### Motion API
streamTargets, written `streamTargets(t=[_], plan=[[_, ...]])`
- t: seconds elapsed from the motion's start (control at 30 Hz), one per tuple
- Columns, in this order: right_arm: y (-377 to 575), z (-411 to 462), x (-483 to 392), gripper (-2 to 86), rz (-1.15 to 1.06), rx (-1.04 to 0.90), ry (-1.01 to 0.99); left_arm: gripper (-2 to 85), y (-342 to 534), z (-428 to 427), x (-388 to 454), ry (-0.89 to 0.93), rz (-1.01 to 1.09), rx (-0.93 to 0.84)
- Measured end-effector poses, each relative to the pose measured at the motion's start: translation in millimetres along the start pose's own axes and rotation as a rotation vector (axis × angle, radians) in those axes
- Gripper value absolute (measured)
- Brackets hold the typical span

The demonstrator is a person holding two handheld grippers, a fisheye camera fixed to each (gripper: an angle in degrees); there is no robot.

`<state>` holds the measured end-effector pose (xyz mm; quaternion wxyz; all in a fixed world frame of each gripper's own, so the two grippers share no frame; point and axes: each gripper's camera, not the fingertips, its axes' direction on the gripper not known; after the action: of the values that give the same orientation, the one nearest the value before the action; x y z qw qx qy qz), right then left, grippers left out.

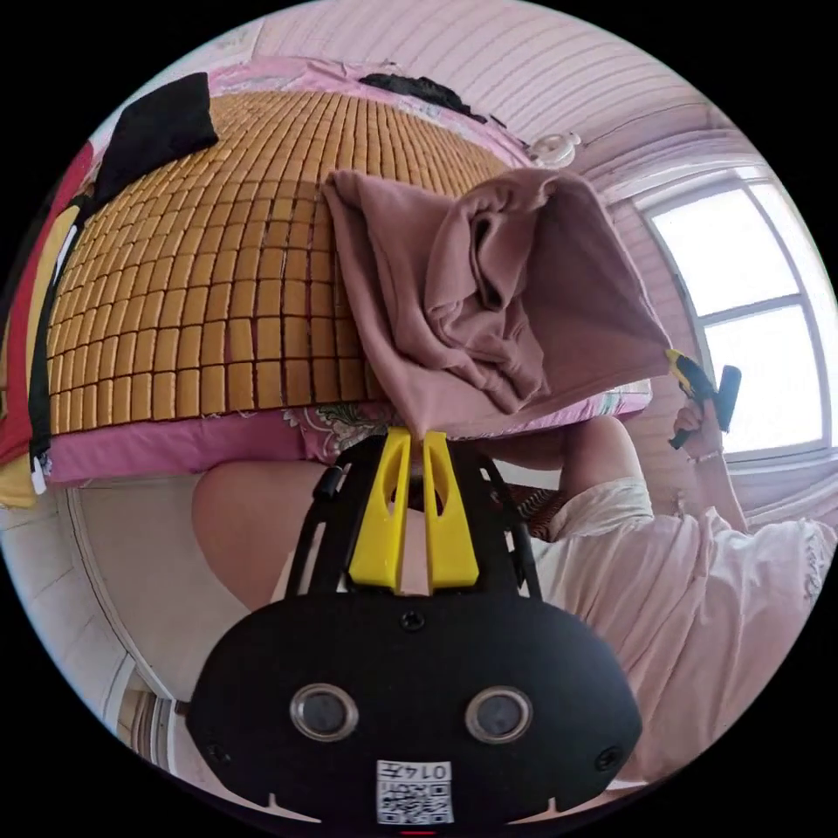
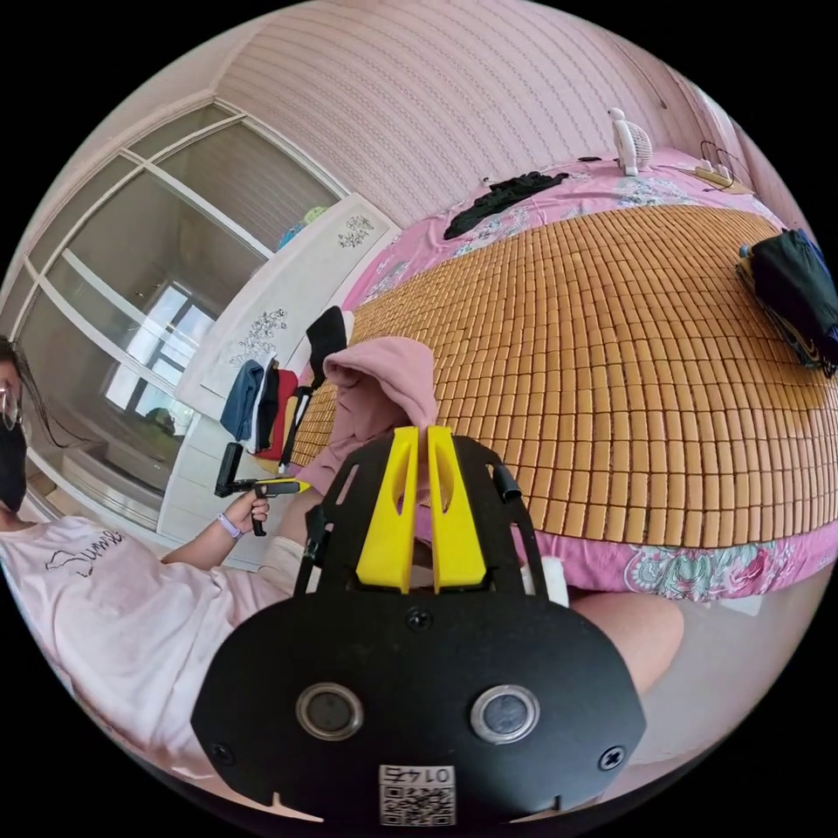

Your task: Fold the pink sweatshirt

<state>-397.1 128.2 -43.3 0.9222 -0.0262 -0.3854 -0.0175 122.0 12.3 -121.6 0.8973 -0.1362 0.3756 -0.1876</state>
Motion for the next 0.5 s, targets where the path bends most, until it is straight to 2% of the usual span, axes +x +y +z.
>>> streamTargets(t=[0.13,0.2,0.33,0.5], plan=[[-26.3,-56.7,-47.1,0.9,-0.099,0.137,-0.098,-0.7,9.4,-95.5,39.6,0.013,0.058,0.202],[-44.9,-86.5,-75.1,0.9,-0.160,0.204,-0.122,-0.8,10.2,-170.6,74.2,0.005,0.130,0.363],[-87.7,-170.2,-155.1,0.8,-0.337,0.390,-0.203,-0.8,3.4,-286.9,135.2,-0.002,0.240,0.570],[-111.7,-301.7,-250.1,0.7,-0.537,0.715,-0.286,-0.9,43.1,-471.6,245.1,0.054,0.467,1.029]])
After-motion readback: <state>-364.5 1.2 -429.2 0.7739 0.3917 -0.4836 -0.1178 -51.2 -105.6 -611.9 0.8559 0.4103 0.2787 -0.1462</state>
